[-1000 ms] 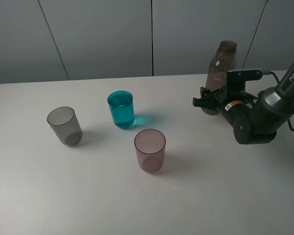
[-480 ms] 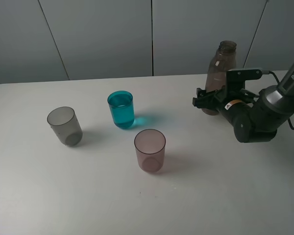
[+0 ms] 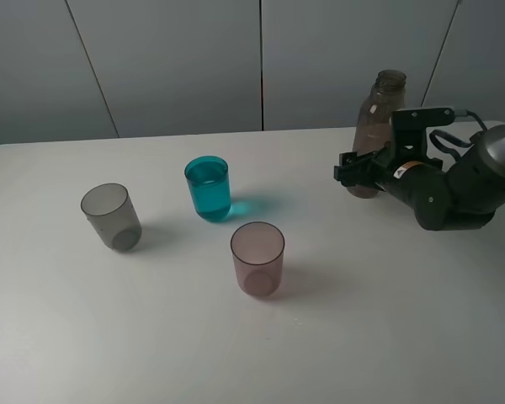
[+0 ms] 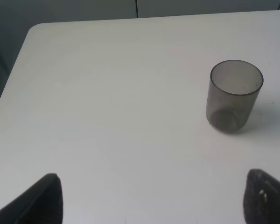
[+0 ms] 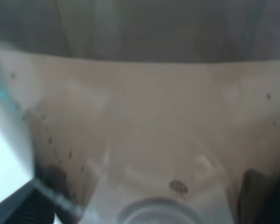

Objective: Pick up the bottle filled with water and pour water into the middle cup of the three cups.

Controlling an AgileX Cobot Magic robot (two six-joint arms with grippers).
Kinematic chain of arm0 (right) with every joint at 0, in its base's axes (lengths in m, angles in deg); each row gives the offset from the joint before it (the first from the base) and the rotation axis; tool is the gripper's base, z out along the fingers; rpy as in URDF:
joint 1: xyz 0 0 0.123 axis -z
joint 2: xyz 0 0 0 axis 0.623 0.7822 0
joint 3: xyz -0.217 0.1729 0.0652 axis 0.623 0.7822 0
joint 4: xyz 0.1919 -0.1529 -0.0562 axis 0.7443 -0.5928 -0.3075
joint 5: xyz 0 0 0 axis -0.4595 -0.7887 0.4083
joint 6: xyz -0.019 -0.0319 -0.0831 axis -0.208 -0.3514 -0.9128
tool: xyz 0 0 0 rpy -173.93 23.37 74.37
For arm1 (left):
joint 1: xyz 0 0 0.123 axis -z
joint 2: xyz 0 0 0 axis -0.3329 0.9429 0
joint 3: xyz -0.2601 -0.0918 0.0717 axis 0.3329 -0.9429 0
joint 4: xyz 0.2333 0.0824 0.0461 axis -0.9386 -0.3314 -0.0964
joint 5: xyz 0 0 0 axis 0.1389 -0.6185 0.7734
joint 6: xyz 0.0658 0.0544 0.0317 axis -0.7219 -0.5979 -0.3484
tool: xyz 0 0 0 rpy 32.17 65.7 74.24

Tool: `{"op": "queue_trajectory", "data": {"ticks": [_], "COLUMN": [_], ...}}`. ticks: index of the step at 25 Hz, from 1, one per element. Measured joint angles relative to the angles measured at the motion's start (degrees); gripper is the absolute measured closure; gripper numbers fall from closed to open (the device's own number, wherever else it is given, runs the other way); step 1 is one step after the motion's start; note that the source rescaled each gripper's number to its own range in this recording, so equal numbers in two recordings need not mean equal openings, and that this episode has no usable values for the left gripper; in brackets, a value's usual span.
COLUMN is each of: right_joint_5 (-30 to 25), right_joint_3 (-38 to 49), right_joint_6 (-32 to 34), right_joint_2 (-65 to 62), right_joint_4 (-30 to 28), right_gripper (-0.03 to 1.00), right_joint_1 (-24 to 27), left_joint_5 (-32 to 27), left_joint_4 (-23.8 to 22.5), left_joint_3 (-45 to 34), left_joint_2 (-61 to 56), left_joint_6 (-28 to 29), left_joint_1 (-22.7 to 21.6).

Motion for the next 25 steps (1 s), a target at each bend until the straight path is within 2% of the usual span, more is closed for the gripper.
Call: {"op": "queue_trajectory", "data": {"ticks": [5,12,16,19,22,25], "right_joint_5": [-3.13,-18.40,-31.43,-45.73,-56.97,-64.89], "right_joint_3": [4.69,6.25,4.78,1.22,-1.41,-2.52], "right_joint_6": [-0.13,-1.96,-5.12,-8.31,-9.82,-10.36], "right_joint_2": [-4.88,-16.66,-25.16,-30.46,-35.79,-41.93], "right_joint_4": [0.03,0.26,1.09,1.11,-0.64,-3.09], "right_gripper": [0.27,0.27,0.27,0.27,0.27,0.27], "right_joint_1": [0.00,0.00,0.00,0.00,0.00,0.00], "left_joint_5": [0.00,0.00,0.00,0.00,0.00,0.00], "left_joint_4": [0.00,0.00,0.00,0.00,0.00,0.00], "left_joint_3": [0.00,0.00,0.00,0.00,0.00,0.00], "left_joint_2": [0.00,0.00,0.00,0.00,0.00,0.00], "left_joint_6": [0.00,0.00,0.00,0.00,0.00,0.00], "left_joint_1": [0.00,0.00,0.00,0.00,0.00,0.00]}}
